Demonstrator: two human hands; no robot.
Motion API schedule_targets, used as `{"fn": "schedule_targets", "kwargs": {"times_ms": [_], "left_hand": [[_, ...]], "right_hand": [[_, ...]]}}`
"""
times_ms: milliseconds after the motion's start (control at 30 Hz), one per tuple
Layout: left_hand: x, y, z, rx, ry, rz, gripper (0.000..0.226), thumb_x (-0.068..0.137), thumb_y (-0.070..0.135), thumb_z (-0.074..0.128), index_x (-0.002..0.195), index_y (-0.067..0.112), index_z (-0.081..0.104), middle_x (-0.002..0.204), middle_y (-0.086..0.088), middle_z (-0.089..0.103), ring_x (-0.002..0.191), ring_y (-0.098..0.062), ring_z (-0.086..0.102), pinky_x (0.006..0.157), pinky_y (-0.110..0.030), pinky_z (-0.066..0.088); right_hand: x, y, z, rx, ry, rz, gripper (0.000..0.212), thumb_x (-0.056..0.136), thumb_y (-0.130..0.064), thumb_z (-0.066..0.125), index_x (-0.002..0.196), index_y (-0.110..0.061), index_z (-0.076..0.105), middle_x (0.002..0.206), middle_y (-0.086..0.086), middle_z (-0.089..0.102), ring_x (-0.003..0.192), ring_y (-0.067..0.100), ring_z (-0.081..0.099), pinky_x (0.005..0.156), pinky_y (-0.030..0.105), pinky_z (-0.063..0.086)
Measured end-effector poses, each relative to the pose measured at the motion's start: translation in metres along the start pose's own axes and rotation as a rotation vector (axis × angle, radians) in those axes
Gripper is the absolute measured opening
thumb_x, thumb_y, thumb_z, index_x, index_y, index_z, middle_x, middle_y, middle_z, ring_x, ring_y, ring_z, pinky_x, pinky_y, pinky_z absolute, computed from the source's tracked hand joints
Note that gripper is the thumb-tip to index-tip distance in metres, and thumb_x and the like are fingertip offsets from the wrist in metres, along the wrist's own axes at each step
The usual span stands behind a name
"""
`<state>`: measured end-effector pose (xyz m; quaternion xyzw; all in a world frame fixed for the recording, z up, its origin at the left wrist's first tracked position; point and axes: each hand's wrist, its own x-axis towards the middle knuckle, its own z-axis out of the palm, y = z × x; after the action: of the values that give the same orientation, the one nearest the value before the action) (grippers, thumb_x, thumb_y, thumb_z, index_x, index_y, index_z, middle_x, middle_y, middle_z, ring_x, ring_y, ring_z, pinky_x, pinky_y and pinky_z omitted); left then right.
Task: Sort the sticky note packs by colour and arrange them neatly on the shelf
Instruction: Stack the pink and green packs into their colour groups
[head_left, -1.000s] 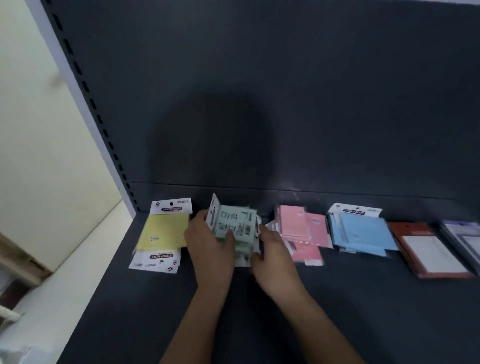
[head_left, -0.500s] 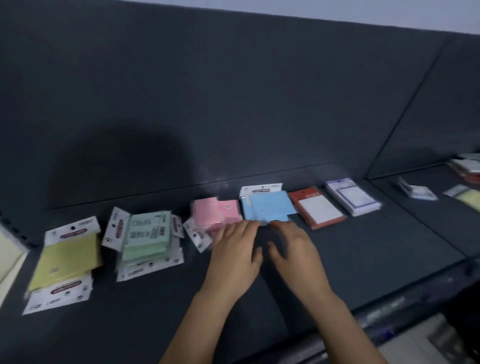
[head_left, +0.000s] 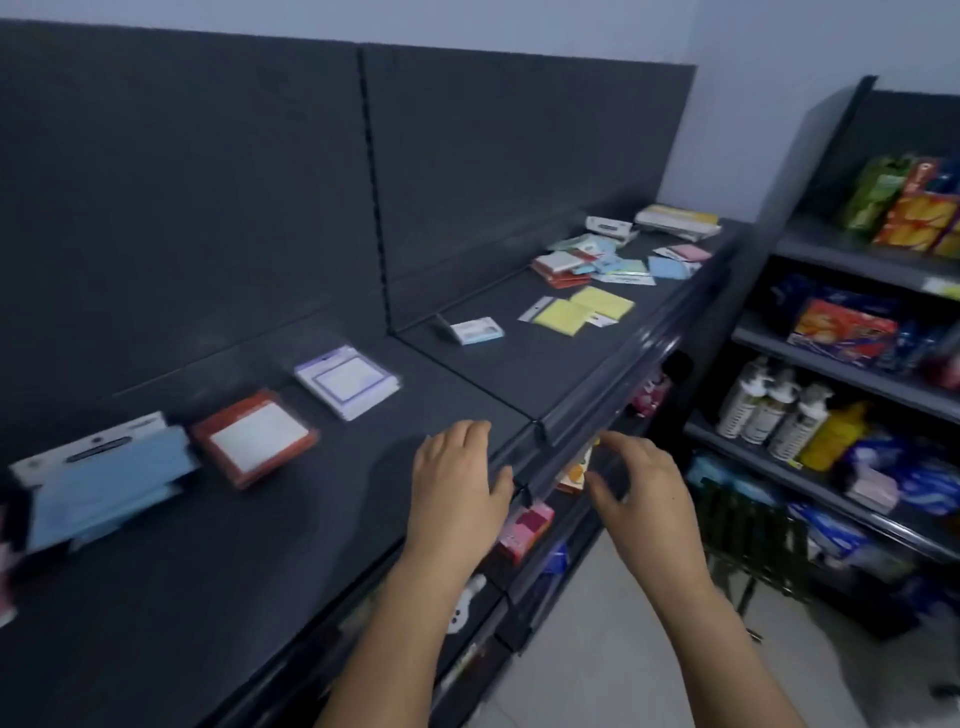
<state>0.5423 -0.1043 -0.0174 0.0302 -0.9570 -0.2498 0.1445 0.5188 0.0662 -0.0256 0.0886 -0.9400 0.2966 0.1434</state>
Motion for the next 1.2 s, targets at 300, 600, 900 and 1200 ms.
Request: {"fn": "schedule_targets", "kwargs": {"times_ms": [300,600,900,1200], "left_hand": [[0.065,0.085,0.076,0.022,-0.027,0.003,0.047,0.094,0.037,0.046,0.137,0.019,0.039,0.139,0.004,0.044,0.131,-0.015,0.033,0.111,-0.032,0.022],[0.176,0.115,0.138,0.004,-0.036,0.025,0.048,0.095,0.038,0.044,0.139,0.021,0.035,0.142,0.007,0.04,0.134,-0.012,0.029,0.112,-0.03,0.019],[0.33,0.139,0.188,0.008,-0.054,0.016,0.047,0.095,0.036,0.045,0.138,0.022,0.035,0.141,0.007,0.04,0.132,-0.013,0.03,0.11,-0.03,0.02],[0.425,0.158,0.245,0.06,-0.075,-0.02,0.05,0.094,0.037,0.046,0.14,0.021,0.033,0.144,0.006,0.036,0.136,-0.014,0.026,0.11,-0.03,0.019]], "right_hand": [[0.043,0.117,-0.053,0.032,0.146,0.144,0.034,0.084,-0.017,0.066,0.117,-0.015,0.059,0.105,-0.002,0.06,0.097,0.016,0.056,0.087,0.033,0.049],[0.144,0.176,-0.037,0.014,0.102,0.156,0.034,0.086,-0.022,0.063,0.12,-0.02,0.057,0.111,-0.007,0.056,0.104,0.011,0.052,0.089,0.022,0.04],[0.295,0.217,-0.031,0.0,0.073,0.094,0.033,0.086,-0.021,0.064,0.118,-0.019,0.058,0.112,-0.007,0.054,0.104,0.012,0.051,0.087,0.021,0.04],[0.397,0.284,-0.013,0.081,0.054,0.095,0.032,0.086,-0.019,0.065,0.118,-0.017,0.059,0.112,-0.006,0.055,0.106,0.01,0.051,0.091,0.017,0.035]]}}
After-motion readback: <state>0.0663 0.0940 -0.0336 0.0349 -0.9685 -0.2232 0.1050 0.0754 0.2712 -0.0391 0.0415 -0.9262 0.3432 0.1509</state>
